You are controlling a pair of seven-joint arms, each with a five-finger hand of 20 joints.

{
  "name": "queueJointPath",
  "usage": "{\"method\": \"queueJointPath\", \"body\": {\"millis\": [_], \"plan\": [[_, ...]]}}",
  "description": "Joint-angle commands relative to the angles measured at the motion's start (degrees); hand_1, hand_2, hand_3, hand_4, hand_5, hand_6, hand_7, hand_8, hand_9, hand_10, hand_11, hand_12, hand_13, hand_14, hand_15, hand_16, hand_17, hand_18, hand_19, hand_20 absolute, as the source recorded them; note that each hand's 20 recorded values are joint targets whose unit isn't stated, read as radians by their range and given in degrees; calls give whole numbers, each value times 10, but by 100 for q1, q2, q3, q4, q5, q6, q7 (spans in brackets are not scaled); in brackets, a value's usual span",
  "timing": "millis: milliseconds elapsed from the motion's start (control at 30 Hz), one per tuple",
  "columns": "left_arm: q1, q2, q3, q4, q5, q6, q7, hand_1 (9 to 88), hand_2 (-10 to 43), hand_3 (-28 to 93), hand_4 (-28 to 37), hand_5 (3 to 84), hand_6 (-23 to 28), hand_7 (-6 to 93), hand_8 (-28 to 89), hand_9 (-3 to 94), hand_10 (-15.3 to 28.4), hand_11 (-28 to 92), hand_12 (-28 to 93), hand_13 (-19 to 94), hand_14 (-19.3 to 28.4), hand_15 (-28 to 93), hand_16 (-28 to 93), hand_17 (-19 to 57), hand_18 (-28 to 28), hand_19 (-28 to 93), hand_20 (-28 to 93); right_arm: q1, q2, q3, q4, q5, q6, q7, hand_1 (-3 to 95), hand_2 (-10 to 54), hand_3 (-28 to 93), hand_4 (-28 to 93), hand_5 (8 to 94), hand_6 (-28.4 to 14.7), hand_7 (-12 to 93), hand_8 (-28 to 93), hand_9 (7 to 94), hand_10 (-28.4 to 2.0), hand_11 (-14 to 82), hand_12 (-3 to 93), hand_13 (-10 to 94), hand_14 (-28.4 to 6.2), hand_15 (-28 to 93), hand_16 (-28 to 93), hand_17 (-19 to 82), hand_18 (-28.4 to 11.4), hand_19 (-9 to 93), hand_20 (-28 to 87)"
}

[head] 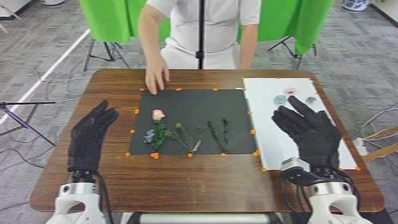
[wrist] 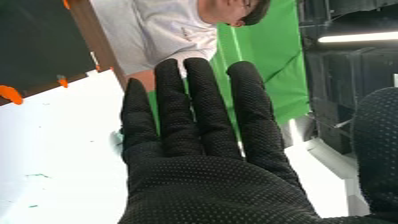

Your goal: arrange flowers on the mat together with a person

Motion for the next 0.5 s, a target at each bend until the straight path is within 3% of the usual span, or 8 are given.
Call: {"method": "queueJointPath", "body": {"millis": [33, 267, 400, 500], "plan": [[61, -44, -22, -6, -20, 16, -38, 258, -65, 667, -195, 432, 51, 58, -52, 419, 125, 134, 165, 363, 145, 106, 22, 97, 86, 24, 195, -97, -45, -41, -25, -36, 16, -13, 62, 70, 761, -188, 442, -18, 117, -89, 482, -165, 58, 131, 378, -142, 121, 180, 182, -147, 98, 296], [79, -56, -8, -15, -33, 51, -22, 258, -64, 666, -196, 428, 51, 57, -52, 417, 124, 132, 164, 363, 145, 106, 22, 96, 86, 24, 194, 92, 104, 107, 50, -364, 35, -78, 77, 52, 763, -184, 444, -19, 118, -89, 482, -164, 58, 133, 378, -141, 120, 181, 182, -147, 99, 296], [66, -45, -6, -20, -21, 45, -23, 256, -67, 668, -195, 425, 49, 57, -51, 417, 124, 132, 166, 362, 146, 106, 22, 96, 86, 24, 194, 694, 723, 687, 315, -2986, 19, -526, 90, 30, 760, -180, 445, -19, 118, -90, 475, -164, 58, 136, 360, -125, 111, 174, 194, -143, 124, 312], [85, -24, -13, -37, -22, 59, -11, 256, -68, 669, -195, 425, 49, 57, -51, 417, 124, 132, 165, 362, 146, 105, 22, 96, 86, 24, 194, 1257, 1430, 916, 464, -4760, 375, -331, 116, 1, 755, -176, 445, -17, 122, -89, 471, -162, 60, 143, 373, -125, 120, 174, 208, -141, 167, 334]]}}
